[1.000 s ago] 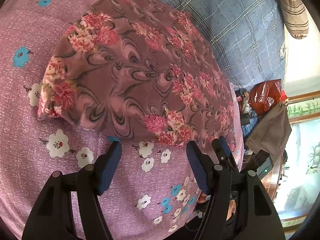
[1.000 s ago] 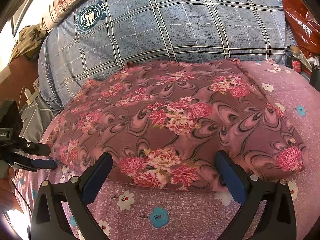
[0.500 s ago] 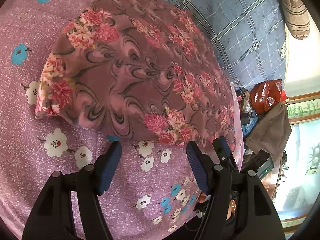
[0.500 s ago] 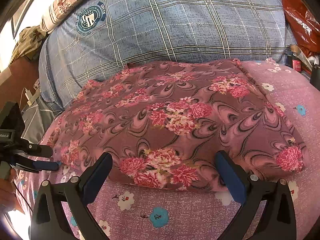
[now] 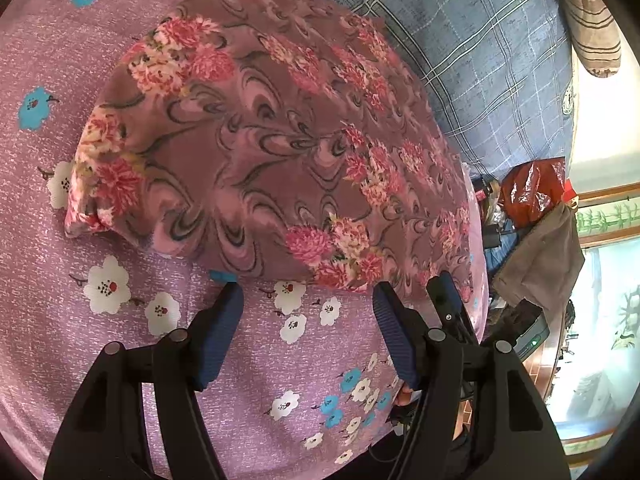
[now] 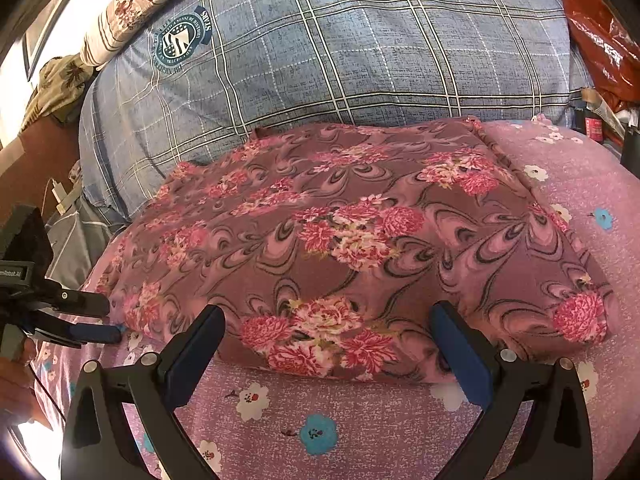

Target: Fold small clothes

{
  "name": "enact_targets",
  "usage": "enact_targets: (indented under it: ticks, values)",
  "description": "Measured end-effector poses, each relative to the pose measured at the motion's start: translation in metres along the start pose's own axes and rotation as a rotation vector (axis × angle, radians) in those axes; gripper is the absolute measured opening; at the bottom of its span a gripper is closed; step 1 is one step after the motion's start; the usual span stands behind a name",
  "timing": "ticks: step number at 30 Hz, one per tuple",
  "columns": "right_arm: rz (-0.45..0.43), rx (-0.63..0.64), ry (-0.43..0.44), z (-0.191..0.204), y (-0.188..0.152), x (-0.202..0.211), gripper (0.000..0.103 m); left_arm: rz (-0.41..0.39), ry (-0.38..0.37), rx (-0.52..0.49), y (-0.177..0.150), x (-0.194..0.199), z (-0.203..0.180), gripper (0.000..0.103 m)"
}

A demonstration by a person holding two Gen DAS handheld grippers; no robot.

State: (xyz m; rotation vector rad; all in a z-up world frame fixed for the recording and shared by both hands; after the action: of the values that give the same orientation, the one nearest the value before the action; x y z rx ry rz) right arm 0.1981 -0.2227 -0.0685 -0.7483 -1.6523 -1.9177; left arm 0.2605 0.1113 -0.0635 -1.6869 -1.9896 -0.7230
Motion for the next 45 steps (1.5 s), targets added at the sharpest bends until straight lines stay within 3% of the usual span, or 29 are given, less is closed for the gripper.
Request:
enact_targets:
  ticks: [45]
  values:
    - [-0.012,-0.040,0.028,-0.0027,0.0001,0.0034,0.103,0.004,-0.010,0.021,-0.0007,-0.0027,0.0021,0.066]
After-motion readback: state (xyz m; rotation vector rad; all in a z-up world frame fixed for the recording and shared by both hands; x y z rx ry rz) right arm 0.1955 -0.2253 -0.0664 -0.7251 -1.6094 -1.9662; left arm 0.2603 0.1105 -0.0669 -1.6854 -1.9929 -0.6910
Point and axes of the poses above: each gripper's, at about its wrist camera, not at the fingertips, and x roughly against the way its jaws point, z to its left, y to its top, the point moved 4 cm from there along -x, roughly the way its jaws point, and after that the axes turned 11 degrees about -y, right-handed, at the moved point
